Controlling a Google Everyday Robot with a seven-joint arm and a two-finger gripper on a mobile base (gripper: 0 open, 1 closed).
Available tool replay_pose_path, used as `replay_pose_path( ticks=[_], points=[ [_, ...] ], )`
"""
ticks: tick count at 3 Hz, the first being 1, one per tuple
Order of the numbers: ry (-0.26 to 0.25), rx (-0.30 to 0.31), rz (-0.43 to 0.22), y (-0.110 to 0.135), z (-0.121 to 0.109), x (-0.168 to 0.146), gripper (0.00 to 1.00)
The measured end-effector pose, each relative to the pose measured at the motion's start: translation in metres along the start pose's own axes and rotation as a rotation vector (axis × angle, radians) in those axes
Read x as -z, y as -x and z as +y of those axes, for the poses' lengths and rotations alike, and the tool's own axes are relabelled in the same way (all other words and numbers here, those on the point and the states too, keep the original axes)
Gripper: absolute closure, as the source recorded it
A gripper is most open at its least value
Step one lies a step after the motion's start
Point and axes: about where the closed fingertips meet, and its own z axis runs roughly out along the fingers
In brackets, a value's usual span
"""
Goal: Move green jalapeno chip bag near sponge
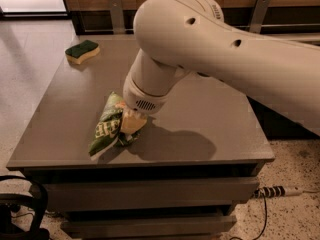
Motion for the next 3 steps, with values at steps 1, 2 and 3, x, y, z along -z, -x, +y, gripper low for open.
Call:
replay_pose_path(
  ticks=[1,2,3],
  points=[
    [-0.063,0.033,-0.002,-0.005,-0.037,0.026,1.0],
    [-0.134,0.086,-0.047,0.004,-0.079,0.046,1.0],
    [-0.211,0.12,-0.134,0.028,-0.128,0.047,1.0]
  ],
)
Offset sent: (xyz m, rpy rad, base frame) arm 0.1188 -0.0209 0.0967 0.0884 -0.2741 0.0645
